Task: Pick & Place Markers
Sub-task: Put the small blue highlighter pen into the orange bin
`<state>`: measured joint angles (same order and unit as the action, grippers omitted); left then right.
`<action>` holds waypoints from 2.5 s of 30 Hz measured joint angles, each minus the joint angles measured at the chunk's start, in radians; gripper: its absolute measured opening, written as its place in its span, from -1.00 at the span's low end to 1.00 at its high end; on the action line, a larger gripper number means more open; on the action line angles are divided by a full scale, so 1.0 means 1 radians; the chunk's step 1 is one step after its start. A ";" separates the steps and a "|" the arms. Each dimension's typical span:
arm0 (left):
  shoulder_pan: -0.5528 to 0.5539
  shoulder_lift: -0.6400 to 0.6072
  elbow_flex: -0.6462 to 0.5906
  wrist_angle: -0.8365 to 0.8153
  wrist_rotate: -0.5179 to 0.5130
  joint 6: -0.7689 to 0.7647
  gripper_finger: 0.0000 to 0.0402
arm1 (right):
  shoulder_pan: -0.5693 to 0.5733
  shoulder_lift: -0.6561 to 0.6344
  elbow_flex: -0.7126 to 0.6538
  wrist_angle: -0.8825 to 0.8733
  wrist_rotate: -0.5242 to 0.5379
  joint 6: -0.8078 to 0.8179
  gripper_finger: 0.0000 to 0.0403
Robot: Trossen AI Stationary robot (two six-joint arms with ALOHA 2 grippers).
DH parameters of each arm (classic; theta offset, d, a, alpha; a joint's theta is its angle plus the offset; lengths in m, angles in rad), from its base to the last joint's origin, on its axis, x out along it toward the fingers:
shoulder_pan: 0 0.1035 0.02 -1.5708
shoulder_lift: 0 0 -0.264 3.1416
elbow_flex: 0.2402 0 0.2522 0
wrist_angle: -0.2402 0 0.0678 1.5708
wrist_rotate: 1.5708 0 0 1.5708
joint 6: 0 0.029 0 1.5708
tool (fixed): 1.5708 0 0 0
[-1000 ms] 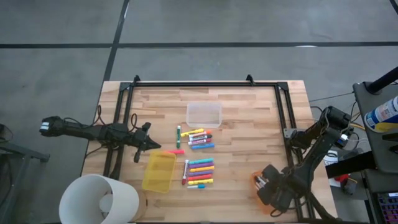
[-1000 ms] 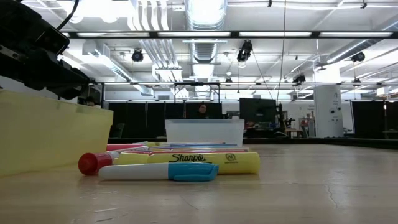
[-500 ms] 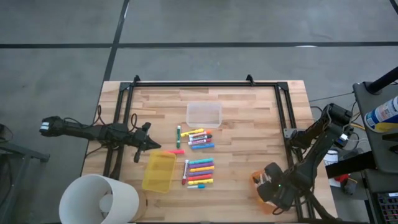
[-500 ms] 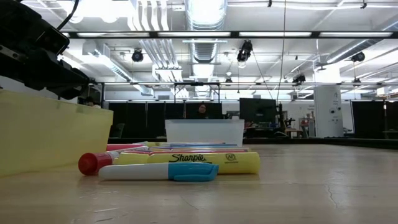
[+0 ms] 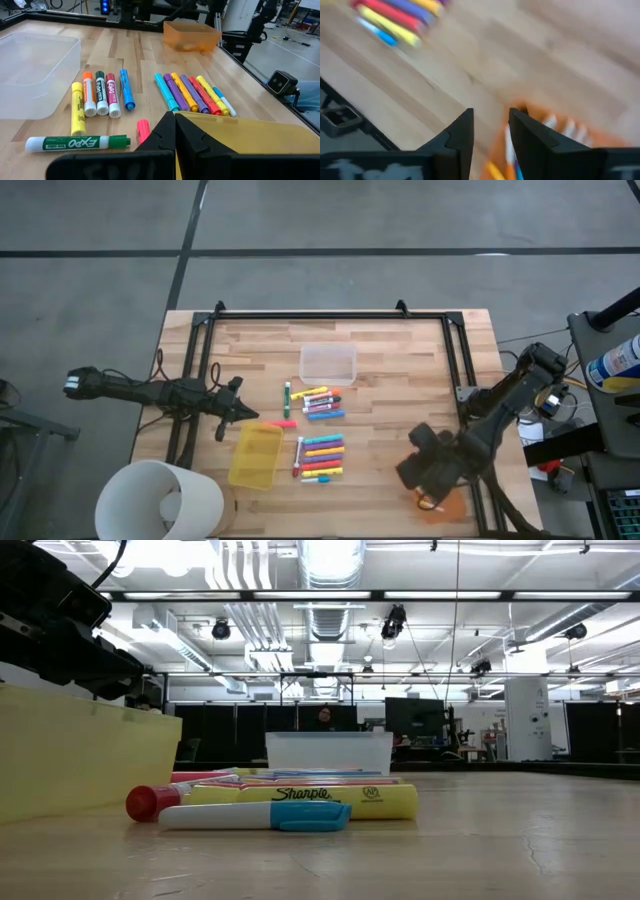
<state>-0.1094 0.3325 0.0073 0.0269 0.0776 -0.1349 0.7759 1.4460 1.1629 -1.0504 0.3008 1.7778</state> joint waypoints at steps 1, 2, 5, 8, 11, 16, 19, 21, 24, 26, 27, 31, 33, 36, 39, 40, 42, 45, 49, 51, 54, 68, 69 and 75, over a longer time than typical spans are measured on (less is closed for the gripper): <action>0.000 0.000 0.000 0.000 0.000 0.000 -1.00 | -0.018 0.002 0.013 0.005 0.026 -0.044 -0.43; 0.000 0.000 0.000 0.000 0.000 0.000 -1.00 | -0.033 0.003 0.025 0.012 0.054 -0.095 -0.44; 0.000 0.000 0.000 0.000 0.000 0.000 -1.00 | -0.078 0.010 0.051 0.077 0.150 -0.324 -0.46; 0.000 0.000 0.000 0.000 0.000 0.000 -1.00 | -0.111 0.016 0.054 0.213 0.233 -0.579 -0.46; 0.000 0.000 0.000 0.000 0.000 0.000 -1.00 | -0.136 0.024 0.045 0.387 0.268 -0.788 -0.45; 0.000 0.000 0.000 0.000 0.000 0.000 -1.00 | -0.155 0.065 0.044 0.581 0.271 -1.063 -0.44; 0.000 0.000 0.000 0.000 0.000 0.000 -1.00 | -0.163 0.105 0.044 0.657 0.271 -1.161 -0.45; 0.000 0.000 0.000 0.000 0.000 0.000 -1.00 | -0.172 0.143 0.044 0.694 0.271 -1.203 -0.44; 0.000 0.000 0.000 0.000 0.000 0.000 -1.00 | -0.192 0.200 0.049 0.707 0.270 -1.216 -0.39; 0.000 0.000 0.000 0.000 0.000 0.000 -1.00 | -0.204 0.232 0.061 0.711 0.267 -1.237 -0.33; 0.000 0.000 0.000 0.000 0.000 0.000 -1.00 | -0.212 0.249 0.068 0.710 0.261 -1.249 -0.29; 0.000 0.000 0.000 0.000 0.000 0.000 -1.00 | -0.244 0.327 0.109 0.710 0.242 -1.266 -0.16; 0.000 0.000 0.000 0.000 0.000 0.000 -1.00 | -0.257 0.368 0.135 0.713 0.224 -1.276 -0.12; 0.000 0.001 0.000 0.000 0.000 0.000 -1.00 | -0.269 0.429 0.178 0.716 0.198 -1.340 -0.10; 0.000 0.001 0.000 0.000 0.000 0.000 -1.00 | -0.271 0.493 0.215 0.714 0.191 -1.384 -0.09; 0.000 0.001 0.000 0.000 0.000 0.000 -1.00 | -0.270 0.513 0.226 0.718 0.187 -1.396 -0.09; 0.000 0.002 0.000 0.000 0.000 0.000 -1.00 | -0.270 0.551 0.244 0.711 0.180 -1.415 -0.09; 0.000 0.003 0.000 0.000 0.000 0.000 -1.00 | -0.271 0.604 0.272 0.713 0.154 -1.431 -0.09; 0.000 0.005 0.000 0.000 0.000 0.000 -1.00 | -0.271 0.664 0.312 0.713 0.134 -1.442 -0.11; 0.000 0.005 0.000 0.000 0.000 0.000 -1.00 | -0.270 0.686 0.331 0.722 0.131 -1.442 -0.13; 0.000 0.005 0.000 0.000 0.000 0.000 -1.00 | -0.270 0.711 0.348 0.719 0.112 -1.440 -0.16; 0.000 0.007 0.000 0.000 0.000 0.000 -1.00 | -0.257 0.716 0.346 0.801 0.037 -1.388 -0.34; 0.000 0.007 0.000 0.000 0.000 0.000 -1.00 | -0.256 0.716 0.344 0.800 0.037 -1.386 -0.35; 0.000 0.007 0.000 0.000 0.000 0.000 -1.00 | -0.255 0.716 0.329 0.802 0.031 -1.344 -0.37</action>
<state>-0.1093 0.3393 0.0071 0.0269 0.0773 -0.1349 0.5209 2.1624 1.4915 -0.2487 0.3323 0.4341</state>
